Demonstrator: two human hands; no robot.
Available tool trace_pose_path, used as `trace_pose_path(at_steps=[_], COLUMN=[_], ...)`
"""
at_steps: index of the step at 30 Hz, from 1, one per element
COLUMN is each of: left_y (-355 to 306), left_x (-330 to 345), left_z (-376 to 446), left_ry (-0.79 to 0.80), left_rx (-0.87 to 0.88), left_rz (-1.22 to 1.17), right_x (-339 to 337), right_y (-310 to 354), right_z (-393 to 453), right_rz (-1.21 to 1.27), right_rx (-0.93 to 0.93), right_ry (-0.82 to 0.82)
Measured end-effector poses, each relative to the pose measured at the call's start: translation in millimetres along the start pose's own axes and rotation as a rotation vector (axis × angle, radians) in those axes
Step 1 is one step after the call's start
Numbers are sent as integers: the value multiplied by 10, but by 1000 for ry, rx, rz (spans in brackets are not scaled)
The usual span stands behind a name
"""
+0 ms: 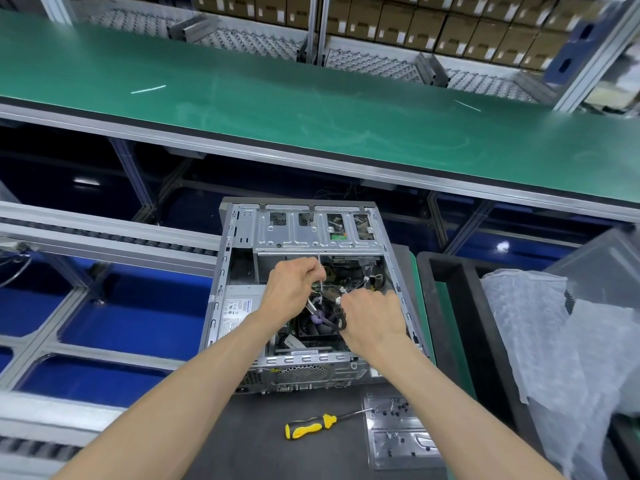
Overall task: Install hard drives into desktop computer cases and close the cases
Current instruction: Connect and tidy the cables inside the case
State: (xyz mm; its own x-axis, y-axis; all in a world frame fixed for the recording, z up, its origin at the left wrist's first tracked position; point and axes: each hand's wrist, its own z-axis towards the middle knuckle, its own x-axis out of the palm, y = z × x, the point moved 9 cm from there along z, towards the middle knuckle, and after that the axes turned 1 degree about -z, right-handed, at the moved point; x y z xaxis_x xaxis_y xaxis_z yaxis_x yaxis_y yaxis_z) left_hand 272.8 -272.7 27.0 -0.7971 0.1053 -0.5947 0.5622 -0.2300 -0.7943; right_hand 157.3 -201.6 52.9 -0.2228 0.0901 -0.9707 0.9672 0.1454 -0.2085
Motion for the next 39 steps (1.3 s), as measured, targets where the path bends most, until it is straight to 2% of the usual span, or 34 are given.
trace_pose_path(at_steps=[4,8,12,20,23,28,31,34,37,39], left_y=[81,65,62,3,-1,-54,-82,-248,-518,-575], left_x=[9,-127,-143,-139,-149,-281,-325,-379,-424,-355], left_z=[-29,-65,-116,-306,-451,-598,-701,-920,-1309,-1608], left_ry=[19,-63,-46,24,31,-14,-51,-125,-230,-230], left_rx=[-137,-150,-151,-79,-55,-26,-13,137,438,564], left_rz=[-213,-285,-347,-270,-212,-247,-200,-107,31,95], right_x=[106,127,159,192,80,-216,-248,-147,-31,83], right_y=[-49,-202,-398,-480,-537,-543,-562,-621,-593,-538], right_z=[-5,-21,-24,-151,-211,-379,-555,-747,-934,-1079], right_rz=[63,161,320,545,702,788,840,932,1116,1174], right_rx=[39,109,156,140,162,97,125,241,238,215], right_ry=[10,-96,-169,-287,-375,-478,-475,-416,-376,-329])
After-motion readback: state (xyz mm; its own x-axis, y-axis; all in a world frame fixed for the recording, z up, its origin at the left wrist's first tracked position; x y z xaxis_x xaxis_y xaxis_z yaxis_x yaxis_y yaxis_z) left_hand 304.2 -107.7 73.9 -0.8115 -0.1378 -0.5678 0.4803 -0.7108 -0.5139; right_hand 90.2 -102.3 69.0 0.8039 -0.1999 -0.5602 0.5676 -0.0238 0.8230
